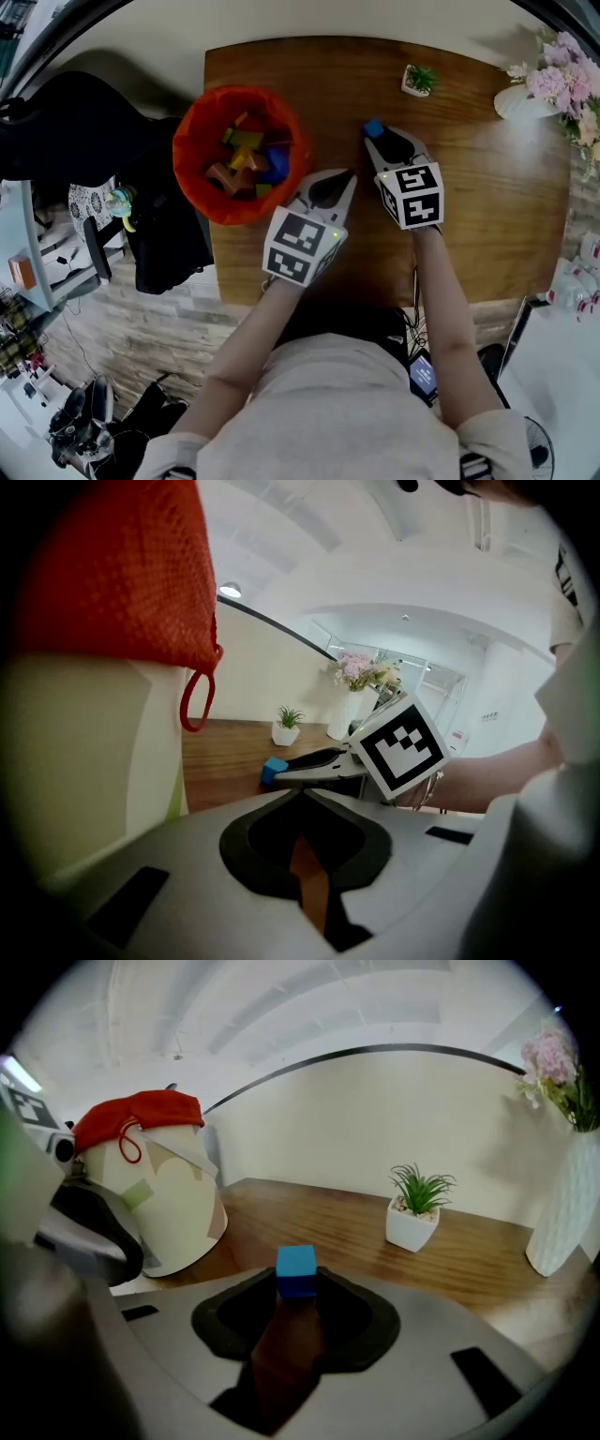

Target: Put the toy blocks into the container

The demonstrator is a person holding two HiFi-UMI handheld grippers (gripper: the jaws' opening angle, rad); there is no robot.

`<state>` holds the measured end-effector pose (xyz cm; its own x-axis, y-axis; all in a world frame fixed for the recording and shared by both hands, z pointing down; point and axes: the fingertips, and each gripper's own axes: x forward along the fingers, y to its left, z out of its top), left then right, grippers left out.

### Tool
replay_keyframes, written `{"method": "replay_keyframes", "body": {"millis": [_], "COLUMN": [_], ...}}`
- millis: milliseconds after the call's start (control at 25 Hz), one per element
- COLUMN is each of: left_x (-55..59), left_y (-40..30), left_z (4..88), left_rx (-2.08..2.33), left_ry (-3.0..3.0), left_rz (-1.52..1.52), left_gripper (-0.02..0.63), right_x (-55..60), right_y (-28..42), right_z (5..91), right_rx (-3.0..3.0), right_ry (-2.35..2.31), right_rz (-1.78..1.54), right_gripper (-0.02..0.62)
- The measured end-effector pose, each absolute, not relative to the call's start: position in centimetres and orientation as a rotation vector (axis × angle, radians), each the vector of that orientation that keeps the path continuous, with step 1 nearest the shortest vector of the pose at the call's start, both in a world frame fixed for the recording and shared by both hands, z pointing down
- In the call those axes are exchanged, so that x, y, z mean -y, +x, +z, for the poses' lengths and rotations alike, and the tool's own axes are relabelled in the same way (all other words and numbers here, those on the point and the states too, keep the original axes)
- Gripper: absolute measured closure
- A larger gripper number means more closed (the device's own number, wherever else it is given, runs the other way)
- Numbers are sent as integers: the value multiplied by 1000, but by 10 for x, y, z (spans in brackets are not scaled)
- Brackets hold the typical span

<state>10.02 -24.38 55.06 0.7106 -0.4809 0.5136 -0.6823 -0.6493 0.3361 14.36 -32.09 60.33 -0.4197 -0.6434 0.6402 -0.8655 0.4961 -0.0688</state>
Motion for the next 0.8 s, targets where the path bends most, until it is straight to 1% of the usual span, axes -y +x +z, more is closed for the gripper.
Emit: {"method": "replay_keyframes", "body": {"millis": [440, 800], "left_x": [238, 227], "left_y": [95, 82], "left_z": [532, 510], "left_rx": [909, 925], "left_ry": [2428, 2453], "left_rz": [479, 437], "left_gripper": [594, 594], "right_x": [288, 258], "right_y": [144, 126], "right_z": [569, 528], "right_rx": [2264, 2360], "right_ry": [1284, 1281], "right_rz": [574, 560], "right_gripper": [453, 451]}}
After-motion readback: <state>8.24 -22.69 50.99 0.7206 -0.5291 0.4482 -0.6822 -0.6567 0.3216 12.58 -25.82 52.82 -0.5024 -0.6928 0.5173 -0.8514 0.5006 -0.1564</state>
